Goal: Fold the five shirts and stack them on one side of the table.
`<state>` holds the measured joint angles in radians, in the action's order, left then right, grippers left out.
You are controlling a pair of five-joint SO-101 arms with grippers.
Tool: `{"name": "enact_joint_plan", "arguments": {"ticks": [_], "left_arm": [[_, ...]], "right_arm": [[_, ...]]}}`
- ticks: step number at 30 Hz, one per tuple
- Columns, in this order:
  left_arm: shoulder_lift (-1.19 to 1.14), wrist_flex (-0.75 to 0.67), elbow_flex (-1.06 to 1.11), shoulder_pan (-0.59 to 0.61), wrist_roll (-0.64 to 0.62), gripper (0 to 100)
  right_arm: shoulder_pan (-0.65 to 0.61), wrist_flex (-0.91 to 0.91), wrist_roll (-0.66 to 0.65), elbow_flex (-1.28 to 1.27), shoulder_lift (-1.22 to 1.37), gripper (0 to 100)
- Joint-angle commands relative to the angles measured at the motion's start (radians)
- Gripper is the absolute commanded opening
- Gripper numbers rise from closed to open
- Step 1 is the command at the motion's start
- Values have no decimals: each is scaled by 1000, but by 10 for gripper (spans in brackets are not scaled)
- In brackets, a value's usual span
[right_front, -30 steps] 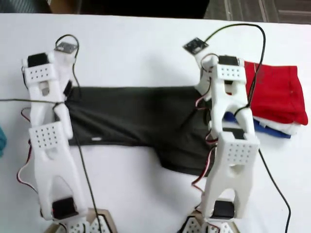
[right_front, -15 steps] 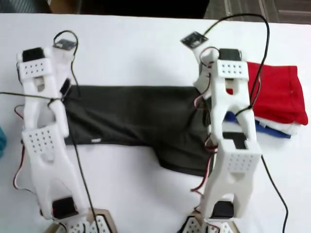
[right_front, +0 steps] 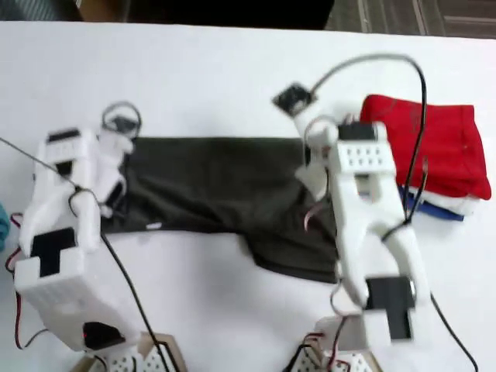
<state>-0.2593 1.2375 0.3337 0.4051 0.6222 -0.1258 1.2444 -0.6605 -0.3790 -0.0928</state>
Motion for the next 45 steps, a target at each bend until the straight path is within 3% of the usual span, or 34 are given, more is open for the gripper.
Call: {"name": "enact_joint_plan", "arguments": {"ticks": [1,7,12,19,25,30,45], "left_arm": [[60,-87,85,32,3,26],[69,-72,81,92,5,26],[69,14,73,114,77,26],[71,37,50,69,68,26],[97,31,48,12,-34,26],[149,2,54,-72,-124,26],[71,-157,148,-101,-132,26]], "right_arm": [[1,-54,-6,-210,-165,21],[-1,-58,-112,-385,-292,21],[-5,-54,-118,-450,-369,21],[-19,-8,-118,-466,-407,28],[-170,151,-241,-468,-407,193],[-280,208,-285,-471,-400,197],[-306,-64,-288,-723,-397,195]]}}
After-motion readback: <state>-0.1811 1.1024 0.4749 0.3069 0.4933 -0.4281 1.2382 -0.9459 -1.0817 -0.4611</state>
